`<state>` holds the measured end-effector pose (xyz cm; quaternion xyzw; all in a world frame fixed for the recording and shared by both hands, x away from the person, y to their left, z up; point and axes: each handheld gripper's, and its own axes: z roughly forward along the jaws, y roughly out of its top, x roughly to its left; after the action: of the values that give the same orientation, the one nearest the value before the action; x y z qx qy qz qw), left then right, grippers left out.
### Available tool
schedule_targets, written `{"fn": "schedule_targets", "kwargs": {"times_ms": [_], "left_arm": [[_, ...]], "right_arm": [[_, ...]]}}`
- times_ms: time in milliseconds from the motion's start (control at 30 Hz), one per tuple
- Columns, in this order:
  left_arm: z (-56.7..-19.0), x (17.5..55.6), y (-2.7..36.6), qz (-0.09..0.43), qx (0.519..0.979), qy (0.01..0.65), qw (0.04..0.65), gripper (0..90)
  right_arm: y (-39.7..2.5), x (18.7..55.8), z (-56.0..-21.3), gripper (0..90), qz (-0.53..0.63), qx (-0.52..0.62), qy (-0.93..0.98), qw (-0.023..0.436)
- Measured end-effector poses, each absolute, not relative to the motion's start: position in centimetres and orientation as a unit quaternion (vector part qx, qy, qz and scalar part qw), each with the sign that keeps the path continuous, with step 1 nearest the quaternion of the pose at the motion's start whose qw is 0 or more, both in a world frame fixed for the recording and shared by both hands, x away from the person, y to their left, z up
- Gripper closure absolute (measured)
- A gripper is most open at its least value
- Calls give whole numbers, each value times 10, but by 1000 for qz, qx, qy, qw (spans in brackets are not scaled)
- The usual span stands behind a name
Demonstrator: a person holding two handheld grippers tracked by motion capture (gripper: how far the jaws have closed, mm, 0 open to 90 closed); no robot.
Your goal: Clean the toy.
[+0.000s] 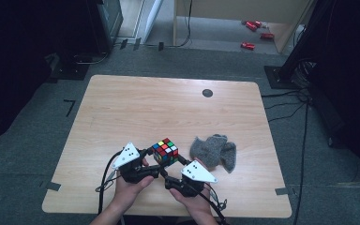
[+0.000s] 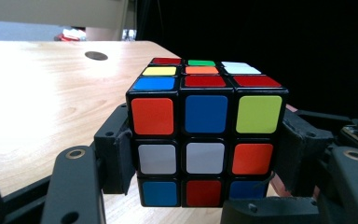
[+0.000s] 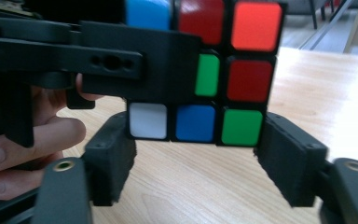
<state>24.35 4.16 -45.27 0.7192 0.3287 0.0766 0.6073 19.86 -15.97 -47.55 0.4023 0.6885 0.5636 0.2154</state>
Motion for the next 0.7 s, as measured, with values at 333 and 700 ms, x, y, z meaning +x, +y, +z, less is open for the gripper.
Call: {"fn": "schedule_targets", "kwargs": {"times_ms": [333,700], "left_arm": [[-453,249,43,48,727,331,599,320],[-451,258,43,17,750,345,564,290]], "right_arm": [[-159,196,-479,342,539,363,709,274],[-155,194,-482,343,497,309,738,335]]}}
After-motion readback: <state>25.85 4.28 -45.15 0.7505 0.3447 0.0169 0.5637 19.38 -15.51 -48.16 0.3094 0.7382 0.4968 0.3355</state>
